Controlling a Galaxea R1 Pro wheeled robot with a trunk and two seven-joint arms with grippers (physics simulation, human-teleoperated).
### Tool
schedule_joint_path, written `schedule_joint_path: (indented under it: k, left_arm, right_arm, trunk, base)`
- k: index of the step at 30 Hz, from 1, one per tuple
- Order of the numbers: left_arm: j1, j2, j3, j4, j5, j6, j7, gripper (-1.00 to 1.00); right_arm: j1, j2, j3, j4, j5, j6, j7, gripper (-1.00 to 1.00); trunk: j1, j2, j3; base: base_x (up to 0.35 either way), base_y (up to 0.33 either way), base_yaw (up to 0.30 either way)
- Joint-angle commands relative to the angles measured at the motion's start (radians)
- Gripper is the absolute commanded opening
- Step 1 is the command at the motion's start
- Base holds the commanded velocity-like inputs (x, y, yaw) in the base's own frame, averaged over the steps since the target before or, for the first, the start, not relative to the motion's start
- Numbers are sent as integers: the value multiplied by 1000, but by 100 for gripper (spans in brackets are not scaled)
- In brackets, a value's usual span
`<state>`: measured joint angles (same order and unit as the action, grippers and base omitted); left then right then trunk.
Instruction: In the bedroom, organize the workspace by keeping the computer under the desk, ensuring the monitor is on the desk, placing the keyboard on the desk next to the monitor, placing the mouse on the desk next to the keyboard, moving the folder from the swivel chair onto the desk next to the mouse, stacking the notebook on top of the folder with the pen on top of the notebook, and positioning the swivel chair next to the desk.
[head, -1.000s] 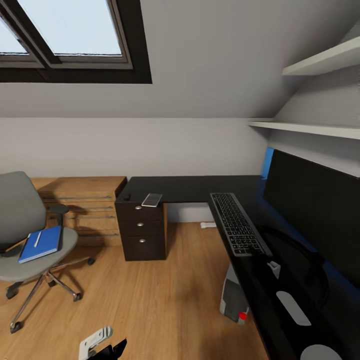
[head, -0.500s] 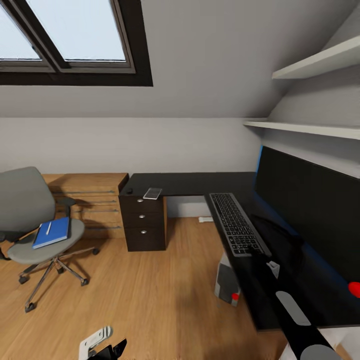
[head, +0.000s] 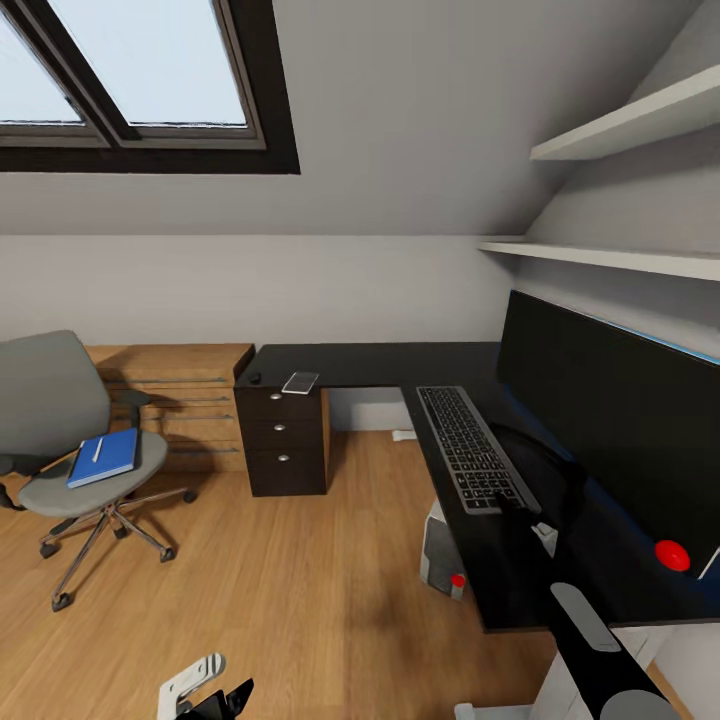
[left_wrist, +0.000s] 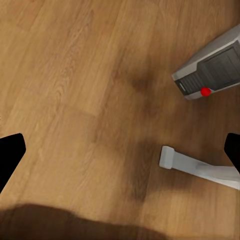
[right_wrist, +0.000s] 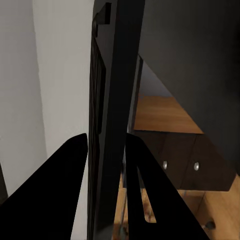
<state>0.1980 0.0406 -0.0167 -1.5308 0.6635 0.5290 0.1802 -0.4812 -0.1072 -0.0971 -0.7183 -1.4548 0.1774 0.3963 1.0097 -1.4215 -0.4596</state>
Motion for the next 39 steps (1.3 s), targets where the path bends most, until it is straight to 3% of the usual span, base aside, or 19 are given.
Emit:
schedule_joint_path:
  k: [1,15,39]
  left_arm:
    - [0,1,-2,-2,11,2,10,100]
    - [0,0,-3,4,10,2,9,100]
    - [0,0,-3,4,10,2,9,100]
  right_arm:
    - [-1,0,-3,1,-12,10,4,-100]
    - [0,0,0,17,-7,-1,-75,-100]
    - [0,-1,-4,18,-6,1,-71,-100]
  trunk:
    - [0,-1,-1]
    - [0,-1,-1]
    - [0,-1,-1]
  base:
    - [0,0,0]
    - [0,0,0]
    - [0,0,0]
